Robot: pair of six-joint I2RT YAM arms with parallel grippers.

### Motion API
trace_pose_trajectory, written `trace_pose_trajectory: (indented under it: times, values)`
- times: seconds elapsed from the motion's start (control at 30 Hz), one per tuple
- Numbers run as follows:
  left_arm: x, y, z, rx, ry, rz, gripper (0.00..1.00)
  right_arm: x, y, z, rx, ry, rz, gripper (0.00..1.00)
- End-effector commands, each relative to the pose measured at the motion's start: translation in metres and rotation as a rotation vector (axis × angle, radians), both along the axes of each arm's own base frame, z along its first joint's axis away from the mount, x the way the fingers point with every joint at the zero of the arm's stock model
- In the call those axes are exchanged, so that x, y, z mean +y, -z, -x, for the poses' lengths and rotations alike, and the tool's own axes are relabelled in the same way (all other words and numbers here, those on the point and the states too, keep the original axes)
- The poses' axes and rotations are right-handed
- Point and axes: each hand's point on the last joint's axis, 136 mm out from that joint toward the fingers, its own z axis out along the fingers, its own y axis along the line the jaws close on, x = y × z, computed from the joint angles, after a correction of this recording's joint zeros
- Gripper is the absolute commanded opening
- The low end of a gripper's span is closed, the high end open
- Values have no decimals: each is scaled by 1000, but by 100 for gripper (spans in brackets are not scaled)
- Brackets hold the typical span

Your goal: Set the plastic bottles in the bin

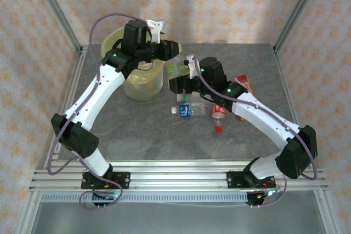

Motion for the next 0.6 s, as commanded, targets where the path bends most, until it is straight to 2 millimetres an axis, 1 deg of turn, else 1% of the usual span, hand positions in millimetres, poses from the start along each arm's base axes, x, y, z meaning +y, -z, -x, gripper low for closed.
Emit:
trace_pose_trajectory:
  times: [0.0,0.03,0.13,0.27,0.43,0.53,0.57]
  values:
    - [12,-18,2,-71,-37,-29,3,-1,-28,-5,-55,31,-32,96]
    - [17,-20,1,-84,-62,-46,0,-2,-30,-6,-55,40,-35,99]
    - [35,-32,-2,-138,-140,-91,0,-8,-36,-4,-60,61,-38,99]
    - [64,-51,-11,-176,-229,-123,0,-18,-41,0,-63,96,-40,99]
    - [111,-79,-30,-194,-346,-118,0,-36,-42,5,-55,171,-35,99]
    - [137,-91,-41,-188,-395,-107,0,-46,-40,9,-43,203,-30,99]
    - [142,-94,-45,-189,-405,-103,0,-50,-39,10,-39,218,-26,99]
